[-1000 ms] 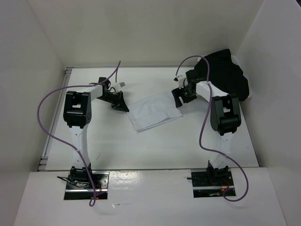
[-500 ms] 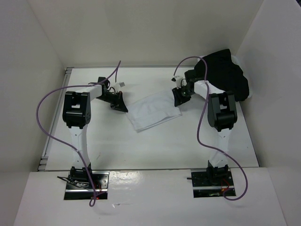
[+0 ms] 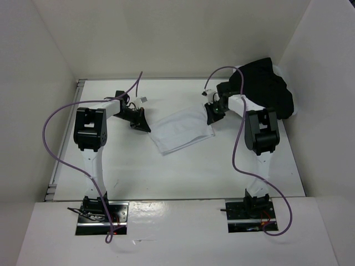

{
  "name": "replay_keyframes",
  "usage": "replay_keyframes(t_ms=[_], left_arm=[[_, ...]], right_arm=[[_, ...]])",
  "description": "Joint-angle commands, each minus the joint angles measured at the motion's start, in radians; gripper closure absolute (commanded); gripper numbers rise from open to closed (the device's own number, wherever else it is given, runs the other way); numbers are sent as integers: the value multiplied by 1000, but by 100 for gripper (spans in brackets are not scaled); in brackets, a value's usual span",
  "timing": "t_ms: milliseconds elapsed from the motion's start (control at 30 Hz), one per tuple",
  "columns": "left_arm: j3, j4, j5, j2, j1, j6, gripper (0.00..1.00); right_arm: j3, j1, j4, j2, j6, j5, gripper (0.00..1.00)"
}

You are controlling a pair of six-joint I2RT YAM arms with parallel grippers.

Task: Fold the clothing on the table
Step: Fold the skirt

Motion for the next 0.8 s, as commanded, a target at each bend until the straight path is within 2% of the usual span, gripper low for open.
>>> replay_keyframes(t_ms=[0, 233, 433, 533, 767], left_arm=[[-3, -20, -125, 17, 6, 68, 100], [19, -29, -125, 28, -3, 59, 100], [28, -29, -116, 37, -12, 59, 100], [28, -29, -116, 37, -12, 59, 100], [28, -29, -107, 28, -12, 49, 100]], right_arm=[[31, -6, -26, -67, -10, 147, 100], [82, -6, -75, -195, -10, 178, 100], [132, 3, -127, -230, -21, 187, 100], [163, 50, -164, -239, -41, 187, 100], [188, 221, -199, -218, -76, 297, 100]])
